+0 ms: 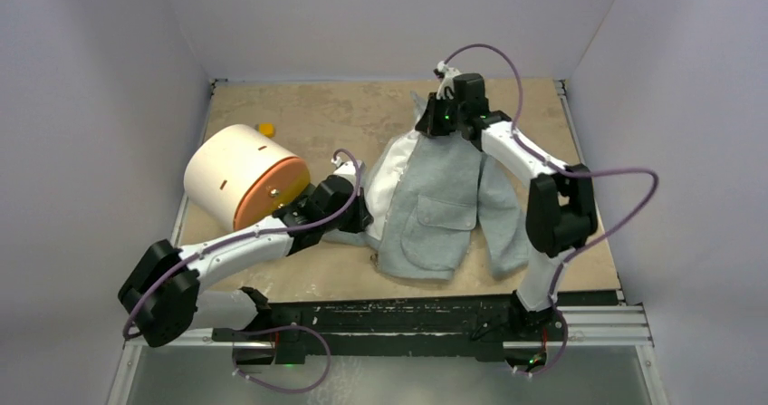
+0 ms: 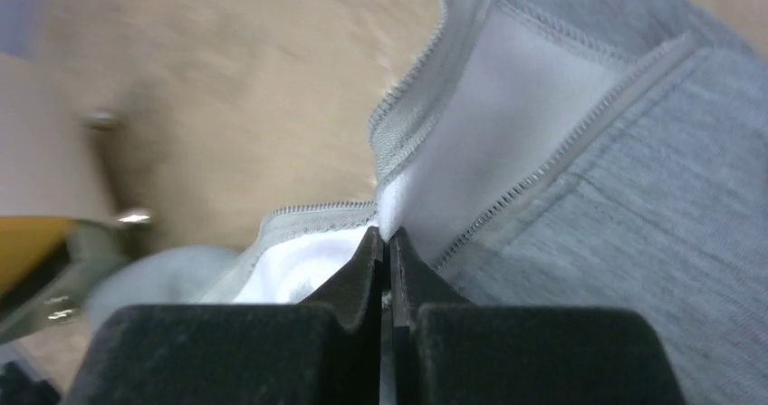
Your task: Zip up the jacket
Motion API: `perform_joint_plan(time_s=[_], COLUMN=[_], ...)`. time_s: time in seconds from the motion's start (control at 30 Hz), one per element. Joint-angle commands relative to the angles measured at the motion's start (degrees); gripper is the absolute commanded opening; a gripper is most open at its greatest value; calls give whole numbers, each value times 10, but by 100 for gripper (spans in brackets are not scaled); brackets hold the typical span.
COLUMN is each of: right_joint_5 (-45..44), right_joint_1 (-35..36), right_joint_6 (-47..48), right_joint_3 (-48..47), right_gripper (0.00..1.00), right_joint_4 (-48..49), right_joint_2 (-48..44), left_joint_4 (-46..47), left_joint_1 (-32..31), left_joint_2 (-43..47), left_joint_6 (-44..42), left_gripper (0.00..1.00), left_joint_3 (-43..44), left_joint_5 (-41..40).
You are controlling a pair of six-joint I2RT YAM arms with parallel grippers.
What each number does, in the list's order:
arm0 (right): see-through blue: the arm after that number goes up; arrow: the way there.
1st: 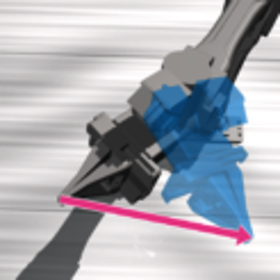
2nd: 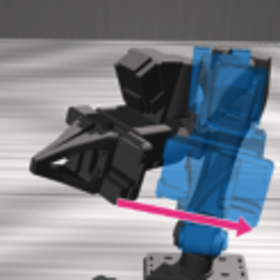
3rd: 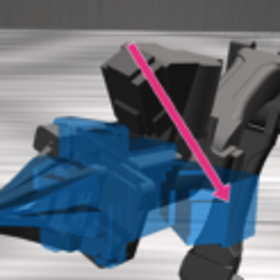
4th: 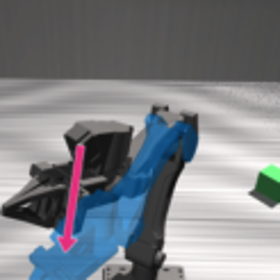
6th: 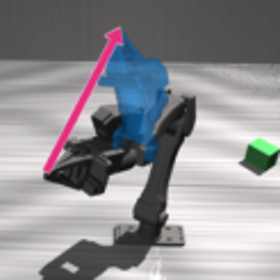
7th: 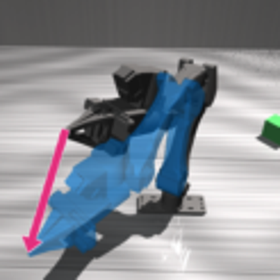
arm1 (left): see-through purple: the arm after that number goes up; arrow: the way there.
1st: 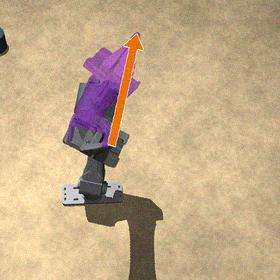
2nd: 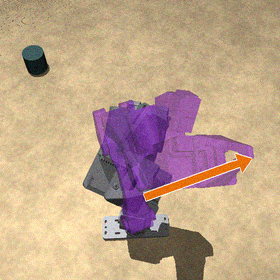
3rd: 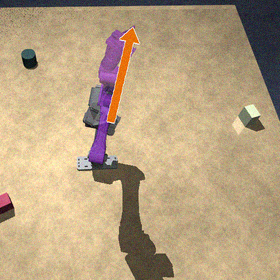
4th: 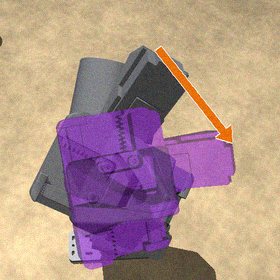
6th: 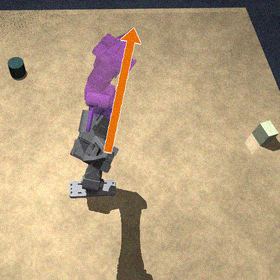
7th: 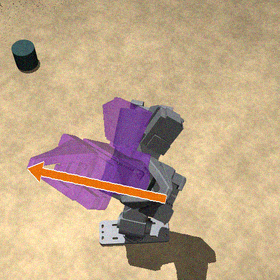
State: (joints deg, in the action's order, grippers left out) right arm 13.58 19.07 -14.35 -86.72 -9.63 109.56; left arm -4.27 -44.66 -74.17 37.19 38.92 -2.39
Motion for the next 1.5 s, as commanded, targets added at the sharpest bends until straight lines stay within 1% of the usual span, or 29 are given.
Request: perform_joint_plan(time_s=[0.0, 0.1, 0.2, 0.27, 0.3, 0.37, 0.43, 0.47, 0.53, 0.63, 0.73, 0.8, 0.9, 0.93, 0.97, 1.07, 1.1, 1.13, 1.2, 1.33, 1.47], right_joint_5=[187, 239, 228, 186, 154, 80, -2, -37, -81, -95, -88, -72, -61, -56, -51, -24, -15, -9, -4, 5, 35], right_joint_1=[-30, -39, -39, -40, -40, -40, -42, -44, -53, -80, -109, -120, -126, -126, -126, -126, -126, -126, -126, -126, -126], right_joint_6=[-110, -154, -155, -141, -126, -107, -96, -91, -87, -88, -90, -90, -91, -88, -86, -77, -76, -76, -74, -70, -53], right_joint_3=[83, 125, 150, 173, 184, 207, 234, 246, 282, 321, 335, 338, 342, 341, 339, 332, 332, 332, 333, 326, 312], right_gripper=[0, 0, 0, 0, 0, 0, 0, 0, 0, 0, 1, 9, 20, 22, 25, 31, 34, 37, 42, 52, 59], right_joint_4=[238, 337, 361, 349, 323, 280, 237, 217, 197, 189, 175, 172, 178, 181, 180, 181, 181, 179, 174, 149, 117], right_joint_2=[-98, -122, -150, -171, -182, -203, -221, -228, -238, -242, -225, -218, -225, -229, -234, -253, -261, -272, -292, -336, -354], left_joint_4=[-76, -142, -205, -240, -255, -272, -290, -309, -347, -390, -395, -386, -365, -353, -341, -314, -309, -305, -294, -255, -188], left_joint_1=[-14, -55, -112, -150, -170, -219, -260, -275, -313, -362, -399, -413, -420, -420, -420, -421, -420, -421, -421, -421, -420], left_joint_2=[72, 96, 94, 74, 54, 16, -34, -63, -120, -195, -253, -282, -300, -297, -292, -267, -256, -244, -221, -161, -66], left_joint_6=[-45, -64, -76, -74, -69, -59, -42, -23, 20, 91, 128, 142, 154, 154, 154, 155, 155, 154, 146, 123, 104], left_gripper=[0, 0, 0, 0, 0, 0, 0, 0, 0, 0, 0, 0, 0, 2, 9, 40, 47, 52, 57, 60, 63], left_joint_3=[68, 113, 153, 174, 180, 184, 189, 194, 208, 222, 230, 230, 226, 222, 216, 201, 198, 196, 195, 185, 142], left_joint_5=[-82, -162, -259, -323, -349, -402, -438, -449, -474, -495, -489, -475, -444, -434, -426, -410, -406, -402, -390, -354, -334])
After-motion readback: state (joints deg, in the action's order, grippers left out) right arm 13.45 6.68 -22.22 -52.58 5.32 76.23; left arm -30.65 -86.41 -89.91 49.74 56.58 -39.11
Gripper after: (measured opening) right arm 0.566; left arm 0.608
